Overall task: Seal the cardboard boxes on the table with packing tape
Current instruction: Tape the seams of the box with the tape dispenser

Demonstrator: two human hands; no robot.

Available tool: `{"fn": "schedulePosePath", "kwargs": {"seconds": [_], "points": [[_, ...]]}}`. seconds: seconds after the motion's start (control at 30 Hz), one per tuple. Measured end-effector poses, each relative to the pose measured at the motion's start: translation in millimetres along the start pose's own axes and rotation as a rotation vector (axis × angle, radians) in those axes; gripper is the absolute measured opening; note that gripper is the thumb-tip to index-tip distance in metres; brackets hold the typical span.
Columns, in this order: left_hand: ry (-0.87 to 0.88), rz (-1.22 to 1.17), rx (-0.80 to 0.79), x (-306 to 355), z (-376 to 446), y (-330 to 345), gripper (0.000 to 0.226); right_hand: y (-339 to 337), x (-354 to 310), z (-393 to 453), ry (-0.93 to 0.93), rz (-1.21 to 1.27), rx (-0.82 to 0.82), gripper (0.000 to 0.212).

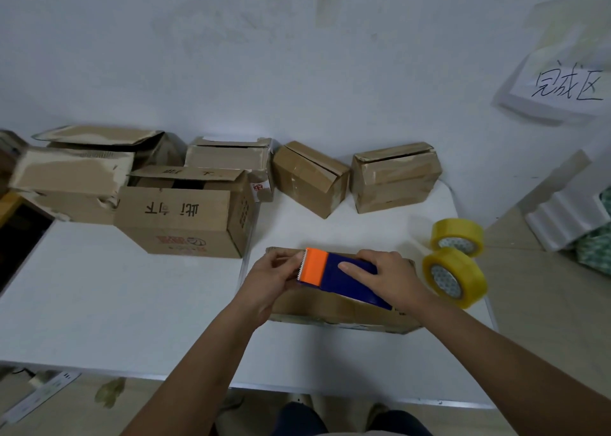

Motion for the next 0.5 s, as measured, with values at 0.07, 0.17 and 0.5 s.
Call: {"fn": "schedulePosePath", "kwargs": {"seconds": [0.07, 0.17, 0.5], "points": [[0.005, -0.017, -0.025, 3, -2, -1, 0.026, 0, 1, -1, 0.003, 0.018, -0.01, 0.062], [-0.03, -0.068, -0.122, 4, -5, 0, 0.025, -1, 3, -2, 0.005, 0.033, 0.001, 0.064], [0.007, -0.112, -0.075, -3, -1, -3, 0.02, -1, -1, -4, 0.005, 0.048, -0.031, 0.064]]}}
Point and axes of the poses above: each hand's wrist, its own z-axis towards the middle knuckle, its own y-axis out of the palm, x = y × z, the point moved 6 cm from there along z, towards the middle knuckle, and after that the axes turned 5 degrees about x, right-handed, at the moved point
